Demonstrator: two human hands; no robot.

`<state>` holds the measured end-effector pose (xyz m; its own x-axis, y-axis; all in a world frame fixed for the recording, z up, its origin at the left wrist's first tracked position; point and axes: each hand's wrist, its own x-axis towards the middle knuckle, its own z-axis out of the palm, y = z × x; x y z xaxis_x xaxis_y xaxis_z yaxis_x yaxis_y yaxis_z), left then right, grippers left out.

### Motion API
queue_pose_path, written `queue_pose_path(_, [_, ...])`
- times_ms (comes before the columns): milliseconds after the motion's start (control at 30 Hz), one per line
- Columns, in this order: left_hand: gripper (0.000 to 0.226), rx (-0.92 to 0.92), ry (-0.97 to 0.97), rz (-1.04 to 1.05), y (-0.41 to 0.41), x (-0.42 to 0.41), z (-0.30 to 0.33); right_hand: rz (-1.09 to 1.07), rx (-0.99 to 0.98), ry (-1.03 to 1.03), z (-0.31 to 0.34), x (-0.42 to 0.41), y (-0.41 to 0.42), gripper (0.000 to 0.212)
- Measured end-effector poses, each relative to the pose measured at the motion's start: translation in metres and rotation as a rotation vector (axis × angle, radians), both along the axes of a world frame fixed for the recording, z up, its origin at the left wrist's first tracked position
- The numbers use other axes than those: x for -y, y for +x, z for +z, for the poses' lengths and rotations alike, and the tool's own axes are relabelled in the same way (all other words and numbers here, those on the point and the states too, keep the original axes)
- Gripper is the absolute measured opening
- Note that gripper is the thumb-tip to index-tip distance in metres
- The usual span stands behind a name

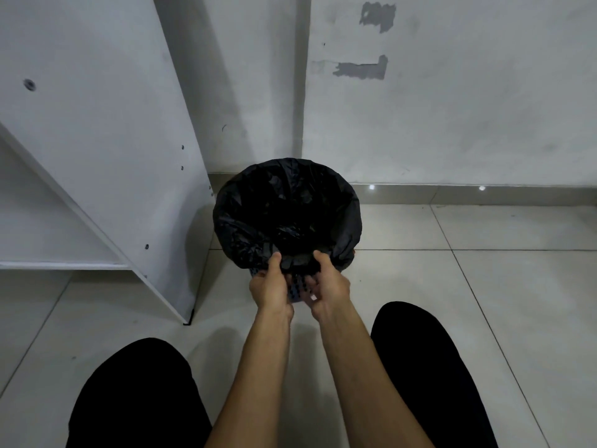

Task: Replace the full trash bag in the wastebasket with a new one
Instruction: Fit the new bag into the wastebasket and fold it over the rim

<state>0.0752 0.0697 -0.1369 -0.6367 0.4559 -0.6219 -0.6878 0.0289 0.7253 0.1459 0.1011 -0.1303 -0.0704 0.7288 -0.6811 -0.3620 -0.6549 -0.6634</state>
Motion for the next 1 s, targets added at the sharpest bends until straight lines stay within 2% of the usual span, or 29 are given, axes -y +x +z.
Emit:
queue_pose_path(67, [0.018,0.027,0.052,0.02,-0.002,-0.002,0.0,-0.057,0.021,0.031,0.001,-0.006,0.004,0.043])
queue_pose_path(167, [0.028,0.048,0.098,0.005,-0.005,-0.004,-0.002,-0.022,0.037,0.094,0.009,-0.015,0.008,0.012])
queue_pose_path(233, [0.032,0.073,0.092,-0.023,-0.006,-0.005,-0.002,-0.042,0.02,0.07,0.013,-0.02,0.009,0.005])
queue_pose_path(267, [0.031,0.073,0.064,-0.03,-0.005,-0.006,-0.001,-0.05,-0.025,0.04,0.014,-0.02,0.009,0.004])
queue_pose_path(367, [0.025,0.095,0.055,-0.067,0.008,-0.006,0.004,-0.006,-0.225,-0.068,0.009,-0.017,0.008,0.024])
queue_pose_path(500, [0.011,0.09,0.079,-0.053,0.021,-0.004,0.003,0.011,-0.428,-0.124,0.001,-0.01,0.014,0.018])
queue_pose_path(533, [0.009,0.084,0.087,-0.032,0.021,-0.004,0.004,0.001,-0.42,-0.133,0.002,-0.01,0.017,0.02])
queue_pose_path(600, [0.019,0.09,0.11,0.009,0.018,-0.005,0.006,-0.019,-0.352,-0.137,0.007,-0.011,0.02,0.022])
queue_pose_path(733, [0.033,0.077,0.109,0.018,0.017,-0.009,0.008,-0.14,-0.141,-0.035,0.012,-0.023,0.021,0.01])
queue_pose_path(900, [0.031,0.074,0.085,0.017,0.014,-0.013,0.005,-0.018,-0.088,0.037,0.019,-0.037,0.023,0.039])
queue_pose_path(1000, [0.031,0.099,0.04,0.003,0.017,-0.013,0.005,-0.048,-0.109,0.014,0.022,-0.04,0.024,0.034])
